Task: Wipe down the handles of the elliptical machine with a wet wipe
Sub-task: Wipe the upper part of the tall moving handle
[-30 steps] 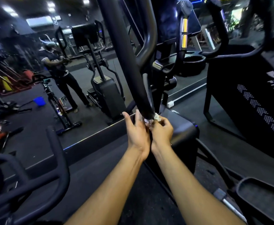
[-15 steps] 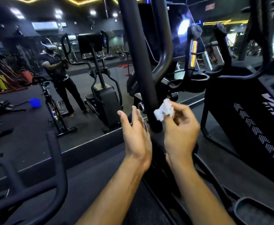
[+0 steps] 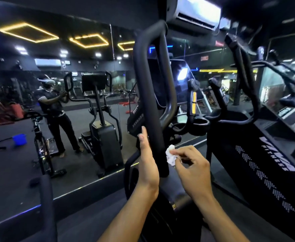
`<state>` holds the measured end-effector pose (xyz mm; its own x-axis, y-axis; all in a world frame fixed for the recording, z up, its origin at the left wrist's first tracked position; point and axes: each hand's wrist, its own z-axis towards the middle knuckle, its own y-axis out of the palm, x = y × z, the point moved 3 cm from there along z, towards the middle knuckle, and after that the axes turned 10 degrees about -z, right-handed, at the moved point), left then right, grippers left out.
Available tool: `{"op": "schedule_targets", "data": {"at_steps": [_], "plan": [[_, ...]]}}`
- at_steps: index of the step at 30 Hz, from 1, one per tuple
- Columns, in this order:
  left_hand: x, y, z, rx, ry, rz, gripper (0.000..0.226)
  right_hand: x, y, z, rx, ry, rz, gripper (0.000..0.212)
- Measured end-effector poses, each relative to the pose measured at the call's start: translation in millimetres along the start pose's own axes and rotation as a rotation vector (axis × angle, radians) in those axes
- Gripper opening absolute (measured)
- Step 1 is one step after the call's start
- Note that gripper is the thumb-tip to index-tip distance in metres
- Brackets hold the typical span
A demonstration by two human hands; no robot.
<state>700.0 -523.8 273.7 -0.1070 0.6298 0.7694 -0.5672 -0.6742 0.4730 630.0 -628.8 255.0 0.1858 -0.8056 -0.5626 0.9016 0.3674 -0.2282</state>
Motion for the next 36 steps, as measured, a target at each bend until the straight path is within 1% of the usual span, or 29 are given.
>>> {"op": "schedule_targets", "data": {"at_steps": [1, 3, 5, 7, 8, 10, 12, 13, 15, 16, 18, 20, 21, 23, 25, 26, 28, 31, 33, 34, 36], "plan": [[8, 4, 6, 0.003, 0.041, 0.013, 0.078, -8, -5, 7, 0.009, 0.011, 0.033, 0.035], [23, 12, 19, 0.025, 0.126, 0.045, 0.070, -26, -12, 25, 0.003, -0.038, 0.029, 0.032], [35, 19, 28, 0.023, 0.209, 0.111, 0.062, -35, -14, 50, 0.031, -0.126, -0.051, 0.029], [41, 25, 38, 0.004, 0.269, 0.162, 0.057, -32, -12, 87, 0.097, -0.218, -0.180, 0.028], [43, 27, 42, 0.001, 0.292, 0.173, 0.057, -28, -9, 107, 0.113, -0.256, -0.255, 0.028], [43, 28, 52, 0.011, 0.327, 0.168, 0.060, -20, 3, 136, 0.074, -0.304, -0.394, 0.030], [34, 22, 63, 0.031, 0.313, 0.085, 0.066, -17, 20, 139, 0.007, -0.332, -0.485, 0.030], [27, 16, 70, 0.039, 0.284, 0.017, 0.070, -17, 26, 132, -0.020, -0.337, -0.486, 0.028], [14, 5, 79, 0.044, 0.196, -0.126, 0.072, -22, 32, 114, -0.090, -0.305, -0.386, 0.024], [8, 1, 83, 0.060, 0.169, -0.159, 0.072, -23, 32, 108, -0.122, -0.271, -0.320, 0.022], [4, -1, 86, 0.099, 0.187, -0.126, 0.070, -21, 26, 105, -0.157, -0.116, -0.141, 0.019], [11, 4, 82, 0.129, 0.276, -0.024, 0.059, -23, 17, 104, -0.138, 0.108, 0.142, 0.017], [18, 7, 79, 0.135, 0.373, 0.036, 0.056, -28, 13, 101, -0.117, 0.174, 0.275, 0.017], [31, 13, 71, 0.121, 0.574, 0.143, 0.055, -47, 12, 93, -0.115, 0.201, 0.461, 0.017], [37, 16, 63, 0.076, 0.658, 0.180, 0.047, -64, 18, 84, -0.130, 0.158, 0.523, 0.019], [39, 16, 61, 0.059, 0.673, 0.182, 0.043, -68, 21, 82, -0.113, 0.111, 0.506, 0.021], [43, 15, 62, 0.025, 0.680, 0.185, 0.039, -73, 18, 91, -0.014, -0.026, 0.368, 0.023], [54, 11, 85, 0.016, 0.721, 0.204, 0.039, -82, 2, 146, 0.213, -0.387, -0.021, 0.022], [62, 10, 108, 0.026, 0.678, 0.145, 0.040, -89, 0, 203, 0.313, -0.619, -0.276, 0.021], [67, 11, 119, 0.024, 0.642, 0.097, 0.040, -93, 3, 232, 0.305, -0.710, -0.397, 0.018], [74, 14, 141, 0.017, 0.557, 0.012, 0.041, -92, 15, 276, 0.172, -0.856, -0.679, 0.016]]}}
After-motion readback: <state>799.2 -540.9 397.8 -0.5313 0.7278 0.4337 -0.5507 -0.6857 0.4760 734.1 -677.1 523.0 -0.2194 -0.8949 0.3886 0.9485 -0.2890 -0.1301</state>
